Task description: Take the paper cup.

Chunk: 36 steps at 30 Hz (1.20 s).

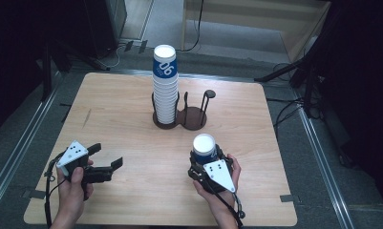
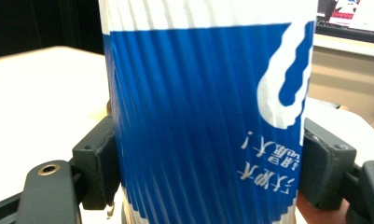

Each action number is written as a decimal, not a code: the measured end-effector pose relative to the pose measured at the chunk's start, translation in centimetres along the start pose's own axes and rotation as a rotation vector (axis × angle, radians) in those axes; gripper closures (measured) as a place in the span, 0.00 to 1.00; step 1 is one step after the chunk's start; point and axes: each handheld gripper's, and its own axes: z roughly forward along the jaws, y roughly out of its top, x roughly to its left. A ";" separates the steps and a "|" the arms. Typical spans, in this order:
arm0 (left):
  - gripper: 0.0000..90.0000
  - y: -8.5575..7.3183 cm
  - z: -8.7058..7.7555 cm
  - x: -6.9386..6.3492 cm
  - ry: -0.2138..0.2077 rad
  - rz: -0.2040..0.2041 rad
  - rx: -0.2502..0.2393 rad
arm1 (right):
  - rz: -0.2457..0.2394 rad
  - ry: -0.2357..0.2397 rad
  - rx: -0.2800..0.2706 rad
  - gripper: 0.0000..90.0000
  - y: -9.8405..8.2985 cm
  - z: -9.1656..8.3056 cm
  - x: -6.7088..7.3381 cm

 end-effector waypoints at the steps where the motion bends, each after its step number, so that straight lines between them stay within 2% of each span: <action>1: 0.01 0.0 0.0 0.0 0.000 0.000 0.000 | 0.000 0.000 0.000 0.24 0.0 0.0 0.0; 2: 0.01 0.0 0.2 -0.7 -0.013 0.026 0.012 | -0.028 0.001 0.003 0.24 0.0 0.0 0.6; 4: 0.01 0.0 0.4 -1.3 -0.026 0.046 0.023 | -0.049 0.004 0.003 0.24 0.0 0.0 1.1; 7: 0.01 0.2 0.4 -1.6 -0.037 0.052 0.024 | -0.072 0.005 0.006 0.24 0.0 0.0 1.5; 11: 0.01 0.9 -0.1 -2.4 -0.089 0.051 0.001 | -0.109 0.008 0.026 0.24 -0.5 0.1 2.6; 13: 0.01 1.1 -0.1 -2.9 -0.093 0.068 0.006 | -0.142 0.010 0.032 0.24 -0.7 0.0 3.2; 16: 0.01 1.3 0.1 -3.5 -0.127 0.092 0.025 | -0.196 0.009 0.038 0.24 -0.9 0.0 4.2; 19: 0.01 1.3 0.3 -4.0 -0.140 0.109 0.040 | -0.248 0.008 0.040 0.24 -1.0 -0.2 5.1; 21: 0.01 1.3 0.5 -4.4 -0.174 0.115 0.054 | -0.275 0.012 0.040 0.24 -1.1 -0.2 5.6; 29: 0.01 1.1 1.0 -4.8 -0.212 0.132 0.088 | -0.325 0.028 0.041 0.24 -1.4 -0.1 6.7; 31: 0.01 1.0 1.2 -5.1 -0.228 0.135 0.102 | -0.355 0.035 0.040 0.24 -1.6 -0.2 7.3; 36: 0.03 0.9 1.4 -5.5 -0.238 0.142 0.128 | -0.385 0.056 0.037 0.24 -1.9 -0.3 8.1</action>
